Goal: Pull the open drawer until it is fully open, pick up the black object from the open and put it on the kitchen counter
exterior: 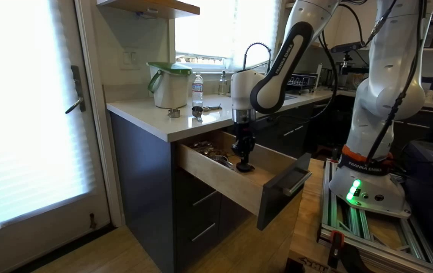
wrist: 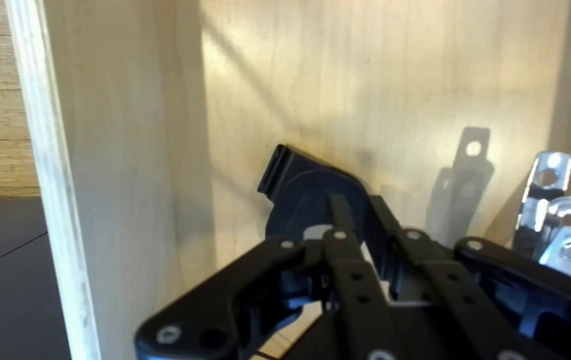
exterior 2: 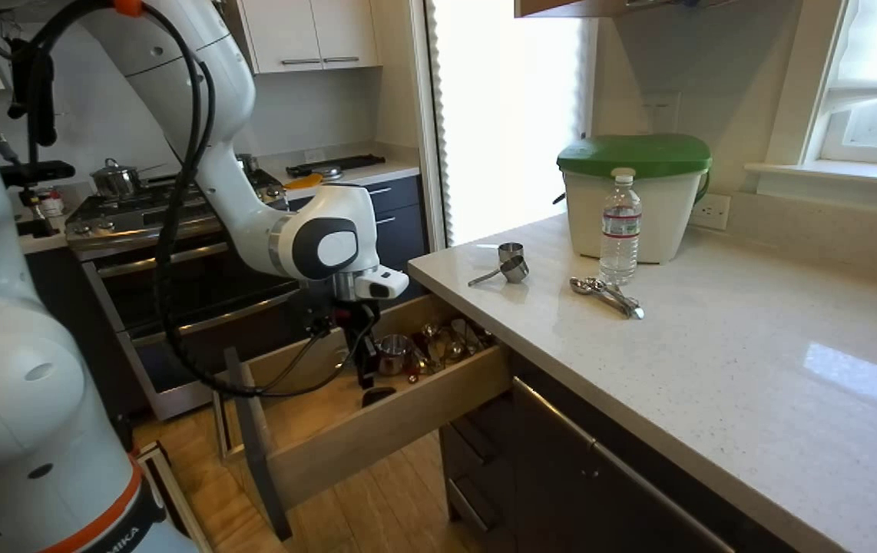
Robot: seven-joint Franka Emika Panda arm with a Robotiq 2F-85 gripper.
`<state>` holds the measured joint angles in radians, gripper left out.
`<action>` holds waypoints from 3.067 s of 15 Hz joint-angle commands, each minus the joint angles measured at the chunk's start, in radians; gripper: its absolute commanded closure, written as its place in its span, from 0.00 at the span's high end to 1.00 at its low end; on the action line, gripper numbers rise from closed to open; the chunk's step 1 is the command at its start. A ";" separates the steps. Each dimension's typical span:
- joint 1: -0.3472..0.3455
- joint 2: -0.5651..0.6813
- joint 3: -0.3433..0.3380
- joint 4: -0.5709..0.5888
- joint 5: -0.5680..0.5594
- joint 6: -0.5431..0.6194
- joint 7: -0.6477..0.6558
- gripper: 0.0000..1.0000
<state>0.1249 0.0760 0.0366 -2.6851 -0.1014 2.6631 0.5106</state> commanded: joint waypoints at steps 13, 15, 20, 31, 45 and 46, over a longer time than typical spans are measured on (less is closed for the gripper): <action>-0.005 0.099 -0.071 0.011 -0.253 0.122 0.221 1.00; 0.000 0.124 -0.088 0.014 -0.241 0.158 0.208 1.00; 0.025 0.167 -0.129 0.024 -0.223 0.194 0.196 0.71; 0.079 0.061 -0.159 -0.003 -0.236 0.145 0.212 0.34; 0.100 -0.326 -0.162 -0.045 0.421 0.149 -0.507 0.34; 0.100 -0.334 -0.167 -0.028 0.440 0.150 -0.537 0.34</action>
<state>0.2216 -0.1887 -0.1221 -2.7305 0.2244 2.8589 0.1121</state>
